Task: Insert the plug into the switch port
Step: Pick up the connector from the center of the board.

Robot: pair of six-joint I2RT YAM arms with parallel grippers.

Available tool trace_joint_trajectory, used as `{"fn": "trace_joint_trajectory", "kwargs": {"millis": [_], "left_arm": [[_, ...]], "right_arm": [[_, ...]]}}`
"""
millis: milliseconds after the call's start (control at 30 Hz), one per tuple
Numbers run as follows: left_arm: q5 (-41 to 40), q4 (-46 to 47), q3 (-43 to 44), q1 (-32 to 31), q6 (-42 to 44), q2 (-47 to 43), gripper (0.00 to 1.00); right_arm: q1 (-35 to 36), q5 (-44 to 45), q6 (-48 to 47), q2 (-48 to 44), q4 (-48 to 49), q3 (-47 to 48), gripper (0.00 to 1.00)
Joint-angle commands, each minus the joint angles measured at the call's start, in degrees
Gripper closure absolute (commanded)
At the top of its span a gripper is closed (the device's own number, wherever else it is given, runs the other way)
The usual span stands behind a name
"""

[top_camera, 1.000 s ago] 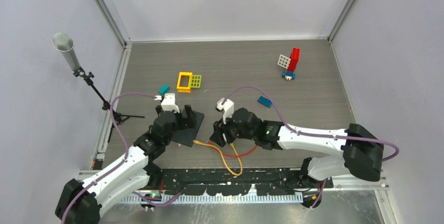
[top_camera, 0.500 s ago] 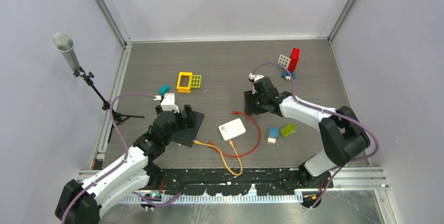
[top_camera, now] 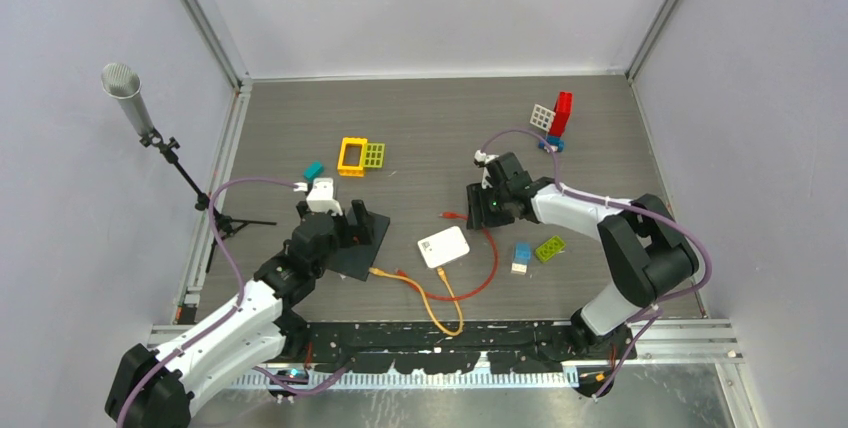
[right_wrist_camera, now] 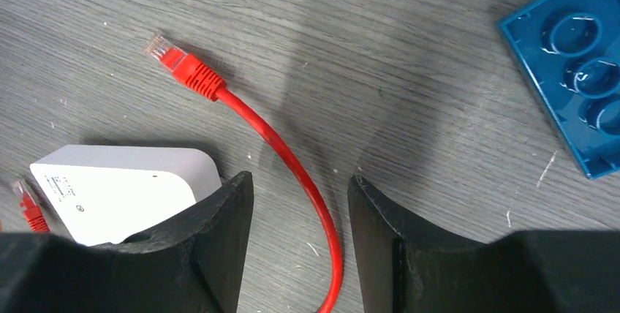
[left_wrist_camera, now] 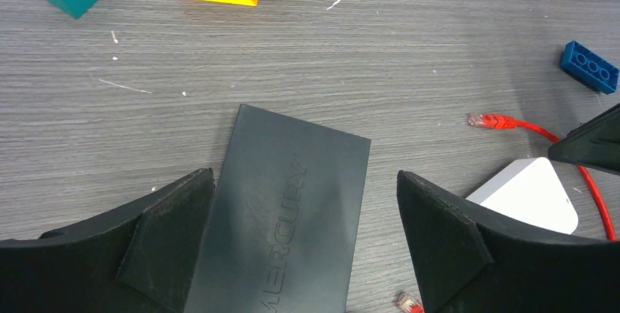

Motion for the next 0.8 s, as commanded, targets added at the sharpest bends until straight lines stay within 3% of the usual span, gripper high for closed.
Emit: {"fn": "trace_joint_trajectory", "kwargs": {"millis": [0, 233, 367, 567, 767], "left_arm": [[-0.5, 1.7, 1.1, 0.4, -0.2, -0.1, 0.03], [-0.6, 1.5, 1.0, 0.3, -0.2, -0.3, 0.03], [-0.6, 1.5, 1.0, 0.3, -0.2, -0.3, 0.03], [-0.7, 1.4, 1.1, 0.4, -0.2, -0.3, 0.03], [-0.8, 1.2, 1.2, 0.4, -0.2, -0.4, 0.03]], "right_arm": [[0.0, -3.2, -0.2, -1.7, -0.2, -0.8, 0.45], [0.0, -2.3, 0.7, 1.0, 0.0, -0.6, 0.54], [0.0, -1.5, 0.3, 0.9, 0.3, -0.4, 0.77], [0.1, -2.7, -2.9, -11.4, 0.0, -1.4, 0.95], [0.1, -7.2, -7.1, -24.7, -3.7, -0.8, 0.99]]}}
